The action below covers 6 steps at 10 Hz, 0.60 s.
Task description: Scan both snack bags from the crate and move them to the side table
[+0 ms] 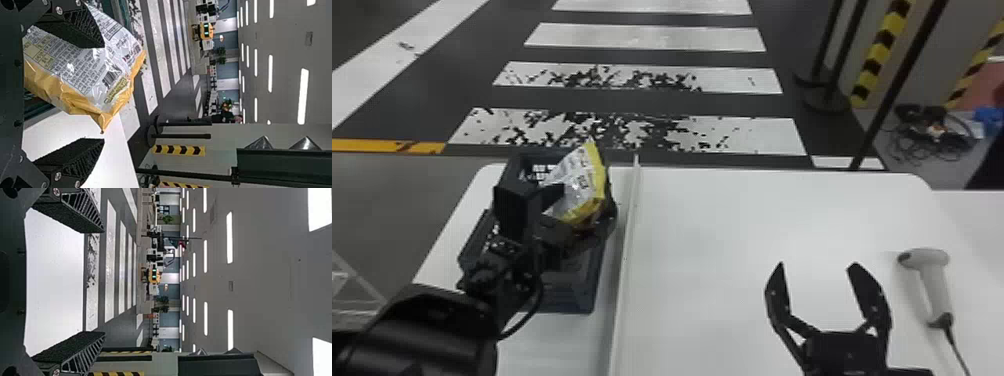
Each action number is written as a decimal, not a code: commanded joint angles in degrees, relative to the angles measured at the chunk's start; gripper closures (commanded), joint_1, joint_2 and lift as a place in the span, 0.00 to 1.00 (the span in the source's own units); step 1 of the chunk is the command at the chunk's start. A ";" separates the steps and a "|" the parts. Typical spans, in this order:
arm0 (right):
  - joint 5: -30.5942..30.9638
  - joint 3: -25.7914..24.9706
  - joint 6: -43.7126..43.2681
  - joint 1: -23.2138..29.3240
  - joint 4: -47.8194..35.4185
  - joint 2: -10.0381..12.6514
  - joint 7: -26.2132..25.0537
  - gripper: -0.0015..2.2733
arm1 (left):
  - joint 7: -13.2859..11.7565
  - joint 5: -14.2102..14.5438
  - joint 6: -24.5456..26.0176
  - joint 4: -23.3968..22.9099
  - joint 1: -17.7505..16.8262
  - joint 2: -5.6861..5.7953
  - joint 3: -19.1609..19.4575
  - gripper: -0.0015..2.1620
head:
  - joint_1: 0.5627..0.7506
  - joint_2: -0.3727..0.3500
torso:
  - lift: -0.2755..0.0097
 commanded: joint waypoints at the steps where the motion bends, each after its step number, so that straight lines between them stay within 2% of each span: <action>1: 0.00 -0.25 0.02 0.00 0.00 0.05 0.00 0.03 | 0.00 -1.04 0.67 3.13 -2.65 -0.08 -1.73 0.07 | 0.70 0.50 | 0.62; 2: 0.00 -0.43 0.02 0.00 0.00 0.05 0.00 0.03 | 0.09 -1.57 0.85 4.54 -4.05 -0.08 -2.70 0.07 | 0.70 0.49 | 0.62; 3: 0.00 -0.60 0.02 0.00 0.00 0.05 0.00 0.03 | -0.09 -2.01 1.03 5.07 -4.41 -0.08 -2.79 0.13 | 0.70 0.48 | 0.62; 4: 0.00 -0.69 0.20 0.09 0.00 0.05 0.00 0.03 | -1.58 -3.41 1.20 4.71 -4.32 -0.17 -2.79 0.38 | 0.70 0.47 | 0.62; 6: 0.00 -0.69 0.20 0.00 0.00 0.05 0.00 0.03 | -3.16 -4.03 6.65 2.52 -3.79 -0.08 -2.87 0.95 | 0.70 0.46 | 0.62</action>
